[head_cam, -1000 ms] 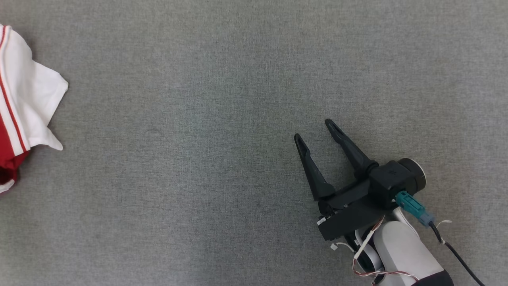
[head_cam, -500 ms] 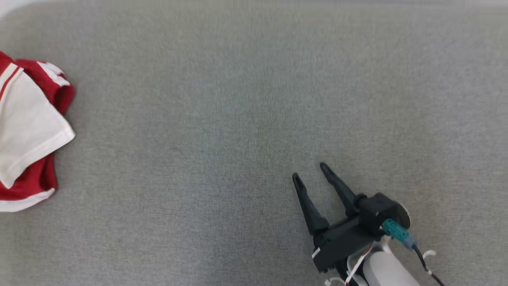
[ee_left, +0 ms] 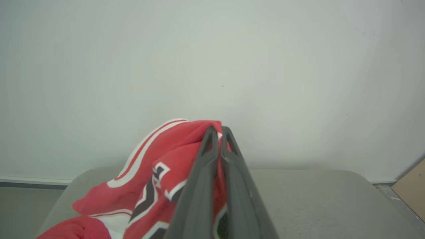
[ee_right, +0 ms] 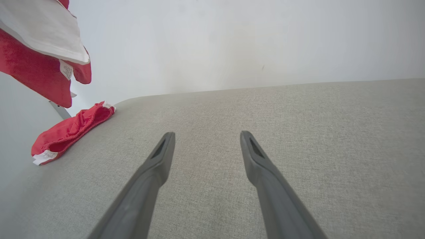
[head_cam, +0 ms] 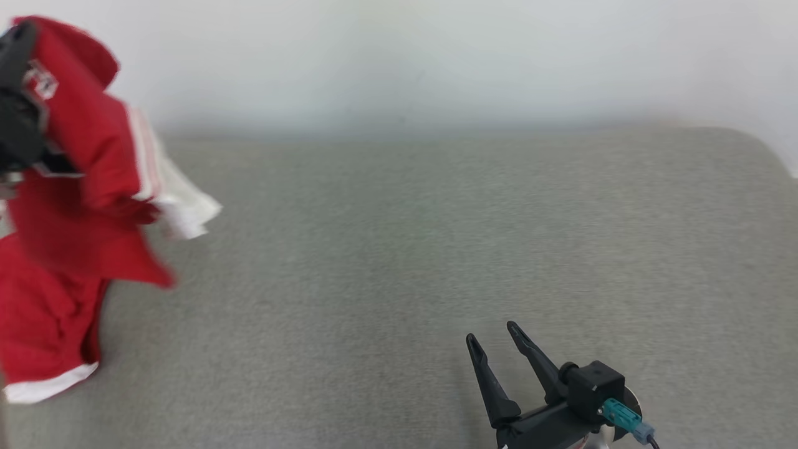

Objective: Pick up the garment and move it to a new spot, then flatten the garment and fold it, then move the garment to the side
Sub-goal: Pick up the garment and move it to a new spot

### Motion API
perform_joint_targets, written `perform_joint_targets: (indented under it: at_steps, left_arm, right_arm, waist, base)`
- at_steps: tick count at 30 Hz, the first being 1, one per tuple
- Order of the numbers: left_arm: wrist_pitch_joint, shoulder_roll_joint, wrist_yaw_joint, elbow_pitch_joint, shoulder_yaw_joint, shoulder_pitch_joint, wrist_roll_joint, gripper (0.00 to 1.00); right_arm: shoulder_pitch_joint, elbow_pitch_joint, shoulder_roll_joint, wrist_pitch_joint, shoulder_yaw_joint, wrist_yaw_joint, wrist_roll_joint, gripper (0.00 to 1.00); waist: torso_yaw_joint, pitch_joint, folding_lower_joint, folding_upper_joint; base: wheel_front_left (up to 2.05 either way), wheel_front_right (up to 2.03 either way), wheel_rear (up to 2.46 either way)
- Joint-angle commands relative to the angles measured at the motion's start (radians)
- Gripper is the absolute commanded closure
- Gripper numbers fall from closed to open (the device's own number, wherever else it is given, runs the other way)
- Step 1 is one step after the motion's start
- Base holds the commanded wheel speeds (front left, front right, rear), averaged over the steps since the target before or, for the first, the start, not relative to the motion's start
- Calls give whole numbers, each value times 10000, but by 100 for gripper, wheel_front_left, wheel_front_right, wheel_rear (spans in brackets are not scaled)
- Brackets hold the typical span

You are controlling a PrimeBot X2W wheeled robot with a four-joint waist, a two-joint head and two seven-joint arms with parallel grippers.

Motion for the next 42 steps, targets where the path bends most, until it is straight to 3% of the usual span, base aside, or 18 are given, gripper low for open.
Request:
perform_joint_targets:
  at_steps: [1,8,17,27,28,29,30,31,32,42]
  left_arm:
    - [27,-447,3,-342,-193,-117,-196,100]
    - [107,-1591,-136,-1147,-999,244,-618,100]
    - [-566,-1900,-386,-1079,-2107,1178,97,100]
    - [-2392,-2385,-614,1234,-3688,2575,1241,100]
    - [-2697,-2691,-629,1877,-3993,2872,1238,100]
    - [-2869,-2752,-647,2151,-4134,2896,1338,73]
    - [-3049,-2787,-667,2390,-4285,2921,1456,62]
    - [-3245,-2877,-681,2602,-4359,2984,1442,43]
    - [-3489,-2946,-690,2785,-4413,3022,1469,0]
    - [-6645,-3193,-413,2993,-4337,3537,1722,0]
  right_arm:
    - [167,-74,9,2,46,-25,84,0]
    - [56,-278,6,97,172,-25,128,0]
    - [37,-429,13,135,-40,-23,128,0]
    - [-108,-479,17,83,-250,-23,170,0]
    - [-91,-434,14,87,-262,-23,85,0]
    - [-84,-405,13,102,-265,-23,75,0]
    - [-85,-395,11,112,-266,-23,70,0]
    - [-82,-387,13,115,-275,-23,78,0]
    - [-69,-375,15,110,-283,-23,98,0]
    - [130,-332,10,91,-1166,-23,-274,0]
  waist:
    - [-1291,-871,4,3]
    - [-2714,-715,4,3]
    - [-4014,-161,4,3]
    - [-4372,448,4,3]
    - [-4313,467,4,3]
    - [-4266,470,4,3]
    - [-4198,476,4,3]
    - [-4124,470,4,3]
    - [-4037,466,4,3]
    - [-2868,16,4,3]
  base:
    - [0,0,0]
    - [0,0,0]
    - [0,0,0]
    - [0,0,0]
    - [0,0,0]
    - [0,0,0]
    - [0,0,0]
    - [0,0,0]
    - [0,0,0]
    - [0,0,0]
